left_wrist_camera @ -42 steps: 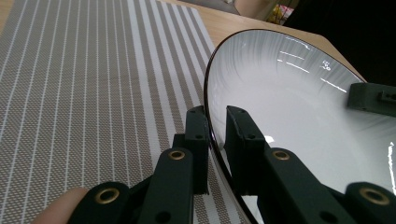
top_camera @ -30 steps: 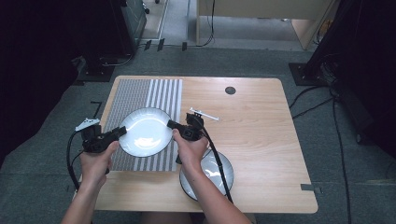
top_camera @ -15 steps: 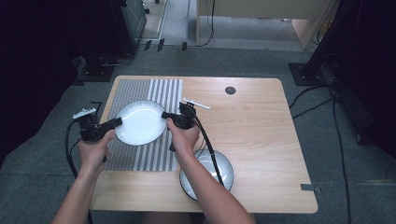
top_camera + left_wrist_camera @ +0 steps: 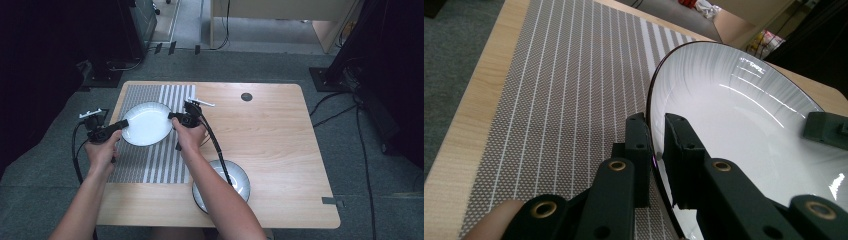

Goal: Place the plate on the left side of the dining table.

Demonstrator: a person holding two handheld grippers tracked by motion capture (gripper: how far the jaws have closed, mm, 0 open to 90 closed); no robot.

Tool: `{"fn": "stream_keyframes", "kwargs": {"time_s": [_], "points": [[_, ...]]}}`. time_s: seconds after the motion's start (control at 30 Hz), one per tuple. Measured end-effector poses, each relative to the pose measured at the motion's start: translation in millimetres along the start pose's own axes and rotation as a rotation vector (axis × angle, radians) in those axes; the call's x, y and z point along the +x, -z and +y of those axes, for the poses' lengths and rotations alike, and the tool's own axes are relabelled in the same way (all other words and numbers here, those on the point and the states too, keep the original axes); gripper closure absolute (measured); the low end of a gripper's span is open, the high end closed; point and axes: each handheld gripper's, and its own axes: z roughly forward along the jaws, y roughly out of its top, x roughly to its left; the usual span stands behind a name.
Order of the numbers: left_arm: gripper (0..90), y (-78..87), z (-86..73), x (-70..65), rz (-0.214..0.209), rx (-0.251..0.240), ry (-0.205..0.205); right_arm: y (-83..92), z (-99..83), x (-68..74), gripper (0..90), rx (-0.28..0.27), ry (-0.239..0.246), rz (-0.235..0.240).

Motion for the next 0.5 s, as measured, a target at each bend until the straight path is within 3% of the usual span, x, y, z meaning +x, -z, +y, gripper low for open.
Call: {"fn": "stream_keyframes", "kwargs": {"time_s": [0.1, 0.17, 0.3, 0.5], "points": [[81.9, -7.1, -0.2, 3.0, 0.009, -0.002, 0.007, -7.2, 2.9, -3.7, 83.5, 0.009, -0.004, -0.003], [81.9, -17.3, -0.9, 6.5, 0.041, -0.017, 0.019, -18.3, 5.7, -8.3, 83.6, 0.013, -0.001, -0.004], [83.1, -27.1, 0.5, 11.2, 0.047, -0.024, 0.051, -30.5, 8.9, -13.9, 83.7, 0.013, 0.013, -0.005], [83.2, -45.6, 0.8, 17.1, 0.058, -0.014, 0.059, -48.2, 15.7, -27.3, 84.1, 0.019, 0.045, 0.007]]}}
